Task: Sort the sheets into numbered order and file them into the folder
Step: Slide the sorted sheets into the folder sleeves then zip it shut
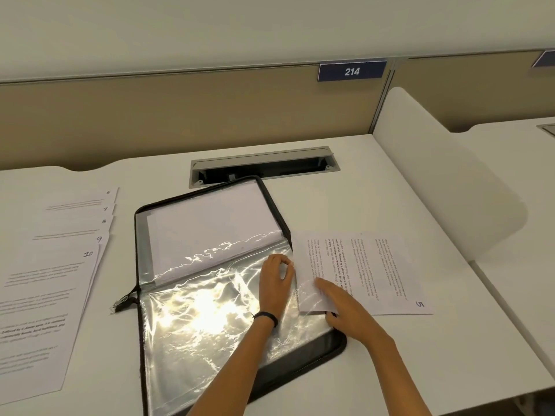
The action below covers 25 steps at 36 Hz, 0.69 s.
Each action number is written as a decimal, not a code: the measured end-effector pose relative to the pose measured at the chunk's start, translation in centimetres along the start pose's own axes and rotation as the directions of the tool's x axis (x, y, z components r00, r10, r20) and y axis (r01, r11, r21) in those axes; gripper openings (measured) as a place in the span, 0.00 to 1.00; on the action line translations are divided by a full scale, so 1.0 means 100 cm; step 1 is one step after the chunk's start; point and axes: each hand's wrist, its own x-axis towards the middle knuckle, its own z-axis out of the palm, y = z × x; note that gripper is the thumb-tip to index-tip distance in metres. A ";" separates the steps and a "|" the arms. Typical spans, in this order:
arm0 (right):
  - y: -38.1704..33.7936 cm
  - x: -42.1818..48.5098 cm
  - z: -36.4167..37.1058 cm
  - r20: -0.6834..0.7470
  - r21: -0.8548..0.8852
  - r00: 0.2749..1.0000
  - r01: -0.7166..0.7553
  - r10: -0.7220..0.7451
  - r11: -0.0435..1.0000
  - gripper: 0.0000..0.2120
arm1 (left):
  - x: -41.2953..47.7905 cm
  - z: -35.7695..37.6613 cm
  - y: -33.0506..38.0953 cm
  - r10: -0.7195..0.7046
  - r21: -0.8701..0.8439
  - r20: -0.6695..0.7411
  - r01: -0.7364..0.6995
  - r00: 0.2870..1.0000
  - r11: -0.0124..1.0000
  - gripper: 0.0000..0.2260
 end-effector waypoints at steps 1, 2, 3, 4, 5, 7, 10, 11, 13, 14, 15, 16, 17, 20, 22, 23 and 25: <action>0.001 -0.001 0.002 -0.008 -0.015 1.000 0.015 -0.015 1.000 0.32 | 0.000 -0.001 0.001 -0.003 -0.017 -0.002 0.003 1.000 1.000 0.03; 0.003 0.000 0.003 -0.024 -0.020 0.999 0.037 -0.037 0.999 0.31 | 0.000 -0.001 0.001 -0.006 -0.035 -0.003 0.005 1.000 0.999 0.03; 0.005 0.000 0.004 -0.050 -0.012 0.997 0.054 -0.054 0.998 0.29 | 0.000 -0.002 0.002 -0.009 -0.053 -0.003 0.009 1.000 0.999 0.03; 0.007 0.001 0.005 -0.079 0.014 0.995 0.063 -0.062 0.998 0.27 | 0.000 -0.003 0.002 -0.015 -0.072 -0.001 0.015 1.000 0.997 0.03; 0.006 0.000 0.004 -0.105 0.062 0.993 0.055 -0.048 0.997 0.25 | -0.001 -0.003 0.003 -0.020 -0.092 0.002 0.020 1.000 0.996 0.04; 0.005 -0.002 0.002 -0.178 0.186 0.984 0.055 -0.021 0.981 0.22 | -0.001 -0.005 0.005 -0.029 -0.127 0.009 0.030 1.000 0.991 0.05; 0.002 -0.004 -0.002 -0.333 0.286 0.942 0.064 0.036 0.956 0.21 | -0.002 -0.008 0.007 -0.036 -0.156 0.012 0.037 0.999 0.987 0.08; 0.001 -0.003 -0.003 -0.365 0.318 0.928 0.045 0.078 0.947 0.20 | -0.002 -0.008 0.008 -0.035 -0.162 0.012 0.036 0.999 0.986 0.09; -0.003 0.000 -0.007 -0.420 0.386 0.895 0.029 0.148 0.922 0.19 | -0.002 -0.009 0.008 -0.028 -0.166 0.008 0.029 1.000 0.986 0.09; -0.006 0.001 -0.008 -0.442 0.412 0.881 0.032 0.169 0.911 0.19 | -0.002 -0.009 0.008 -0.024 -0.161 0.005 0.024 1.000 0.987 0.10; -0.009 0.002 -0.010 -0.460 0.418 0.871 0.039 0.174 0.907 0.19 | -0.002 -0.008 0.008 -0.016 -0.157 0.002 0.016 1.000 0.988 0.09; -0.012 0.004 -0.010 -0.475 0.416 0.863 0.051 0.169 0.908 0.20 | -0.002 -0.008 0.007 -0.008 -0.149 -0.001 0.007 1.000 0.989 0.09; -0.015 0.005 -0.011 -0.489 0.389 0.859 0.059 0.152 0.920 0.21 | -0.002 -0.008 0.008 0.001 -0.141 -0.001 -0.002 1.000 0.990 0.07; -0.025 0.010 -0.010 -0.479 0.310 0.874 0.083 0.080 0.947 0.22 | -0.003 -0.007 0.007 0.021 -0.125 -0.005 -0.021 1.000 0.992 0.03; -0.028 0.014 -0.008 -0.414 0.302 0.909 0.078 0.057 0.950 0.21 | -0.003 -0.007 0.006 0.029 -0.108 -0.009 -0.030 1.000 0.994 0.02; -0.029 0.016 -0.007 -0.384 0.264 0.922 0.070 0.039 0.962 0.21 | -0.003 -0.006 0.005 0.031 -0.096 -0.008 -0.032 0.999 0.995 0.03; -0.029 0.021 -0.004 -0.321 0.119 0.947 0.048 -0.007 0.992 0.20 | -0.003 -0.006 0.003 0.027 -0.071 0.001 -0.027 1.000 0.997 0.04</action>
